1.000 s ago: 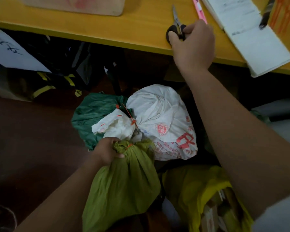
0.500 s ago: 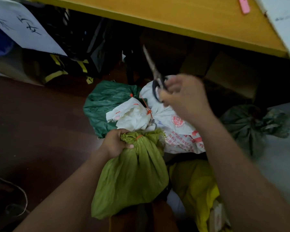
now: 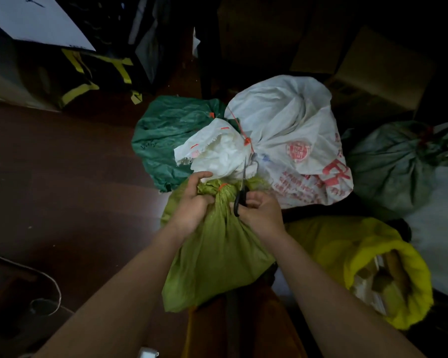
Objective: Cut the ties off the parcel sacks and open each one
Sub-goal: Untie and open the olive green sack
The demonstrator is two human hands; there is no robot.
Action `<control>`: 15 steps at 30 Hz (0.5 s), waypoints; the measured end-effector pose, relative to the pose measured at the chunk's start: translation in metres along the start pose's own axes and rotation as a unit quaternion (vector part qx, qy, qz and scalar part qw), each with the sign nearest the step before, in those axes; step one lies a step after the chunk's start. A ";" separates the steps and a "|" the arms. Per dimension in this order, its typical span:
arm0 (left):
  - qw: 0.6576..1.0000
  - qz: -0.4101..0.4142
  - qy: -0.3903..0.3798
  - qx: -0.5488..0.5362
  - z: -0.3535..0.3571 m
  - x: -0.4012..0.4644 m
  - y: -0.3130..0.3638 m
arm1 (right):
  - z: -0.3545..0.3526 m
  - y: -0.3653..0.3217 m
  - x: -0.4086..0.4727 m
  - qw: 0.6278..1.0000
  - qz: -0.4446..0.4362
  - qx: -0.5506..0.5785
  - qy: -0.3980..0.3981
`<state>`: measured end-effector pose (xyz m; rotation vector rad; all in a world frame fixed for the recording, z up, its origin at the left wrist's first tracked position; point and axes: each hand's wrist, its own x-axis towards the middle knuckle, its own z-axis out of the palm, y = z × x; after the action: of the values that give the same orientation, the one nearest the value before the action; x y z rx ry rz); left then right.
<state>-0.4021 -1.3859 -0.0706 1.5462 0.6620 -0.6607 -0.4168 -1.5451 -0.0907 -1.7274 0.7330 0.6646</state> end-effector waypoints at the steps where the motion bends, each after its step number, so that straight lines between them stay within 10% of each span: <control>1: 1.000 0.009 -0.014 0.017 -0.001 -0.002 -0.002 | 0.003 0.003 -0.002 1.000 0.006 0.013 0.001; 15: 0.999 0.047 -0.003 0.009 -0.024 0.014 -0.044 | 0.002 0.005 -0.018 0.984 -0.002 0.131 -0.123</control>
<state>-0.4252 -1.3589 -0.1088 1.5809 0.5773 -0.6022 -0.4324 -1.5419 -0.0803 -1.3777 0.6136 0.7283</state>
